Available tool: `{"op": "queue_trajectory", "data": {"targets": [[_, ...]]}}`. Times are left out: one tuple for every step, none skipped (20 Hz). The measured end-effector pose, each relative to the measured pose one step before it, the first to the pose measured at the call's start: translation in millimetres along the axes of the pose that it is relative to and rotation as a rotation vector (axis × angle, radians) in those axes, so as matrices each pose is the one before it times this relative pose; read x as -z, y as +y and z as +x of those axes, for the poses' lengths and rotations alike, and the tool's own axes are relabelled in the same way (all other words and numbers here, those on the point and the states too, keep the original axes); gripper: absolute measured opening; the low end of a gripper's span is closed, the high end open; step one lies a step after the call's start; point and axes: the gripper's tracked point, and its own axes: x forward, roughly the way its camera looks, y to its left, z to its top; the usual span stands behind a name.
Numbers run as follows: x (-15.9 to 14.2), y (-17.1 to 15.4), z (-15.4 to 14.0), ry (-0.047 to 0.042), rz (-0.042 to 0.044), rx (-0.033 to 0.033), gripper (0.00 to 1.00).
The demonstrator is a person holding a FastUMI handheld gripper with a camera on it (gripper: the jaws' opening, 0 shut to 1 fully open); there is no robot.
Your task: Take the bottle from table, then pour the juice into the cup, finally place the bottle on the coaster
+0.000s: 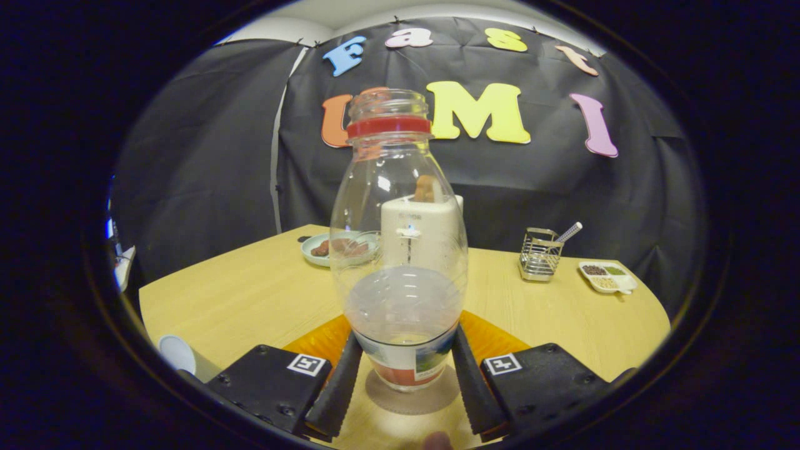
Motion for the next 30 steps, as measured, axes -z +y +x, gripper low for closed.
{"op": "queue_trajectory", "data": {"targets": [[3.59, -1.79, 2.05, 0.00841, -0.00486, 0.00593, 0.78], [2.39, -2.27, 1.61, 0.00603, -0.00439, 0.00588, 0.78], [2.15, -1.43, 1.4, 0.00891, -0.00181, 0.00386, 0.78], [4.03, -0.6, -0.89, 0.00915, 0.00174, 0.00193, 0.79], [-1.26, 0.21, -0.96, -0.00607, 0.00604, -0.0032, 0.79], [1.13, 0.16, -0.5, 0.00388, -0.00316, 0.00127, 0.8], [-0.49, 0.58, -0.97, 0.00038, -0.00072, -0.00238, 0.8], [-0.96, -0.91, -0.26, -0.00017, 0.00061, 0.00119, 0.81], [0.37, -0.79, 0.14, 0.00156, -0.00242, 0.00428, 0.82], [0.5, -0.24, 0.2, 0.00291, -0.0017, -0.00006, 0.83], [1.07, 0.37, 0.45, 0.00458, 0.00157, -0.00005, 0.84], [1.46, -0.12, 0.74, 0.00353, 0.00158, -0.00026, 0.85], [2.1, -1.22, -0.4, 0.00576, 0.00097, 0.00416, 0.89], [0.58, -0.38, 0.01, 0.00151, 0.00163, 0.00096, 0.92], [1.71, -0.14, 0.52, 0.00665, 0.00088, -0.00022, 0.94], [0.76, -1.14, -0.56, 0.00428, 0.00314, 0.00137, 0.96], [0.13, -1.03, -1.76, -0.00213, 0.00884, 0.00596, 0.98], [-0.58, -1.46, -2.42, -0.0039, 0.0083, 0.0095, 0.98], [0.46, -1.93, -2.62, -0.00111, 0.0061, 0.01219, 0.98], [-2.69, -0.65, -3.76, -0.00969, 0.01027, 0.00482, 0.98], [-1.38, 1.75, -4.62, -0.00502, 0.01042, -0.00227, 0.98], [-4.32, 1.24, -5.65, -0.00915, 0.00553, -0.00031, 0.98], [-5.38, 0.46, -6.7, -0.01308, 0.00003, 0.00695, 0.98], [-7.06, 0.19, -6.55, -0.01579, -0.00531, 0.00445, 0.98], [-6.19, 0.33, -7.72, -0.01538, -0.01283, 0.00877, 0.98], [-8.35, 0.78, -7.97, -0.01446, -0.01379, 0.00593, 0.99], [-7.91, 0.71, -7.76, -0.01489, -0.0114, 0.00315, 0.99], [-9.97, 0.65, -8.45, -0.01586, -0.00536, 0.00099, 0.99], [-12.5, 0.08, -12.23, -0.02315, 0.00158, 0.00537, 0.99], [-15.0, -2.09, -11.93, -0.02548, 0.00186, 0.01125, 0.99]]}}
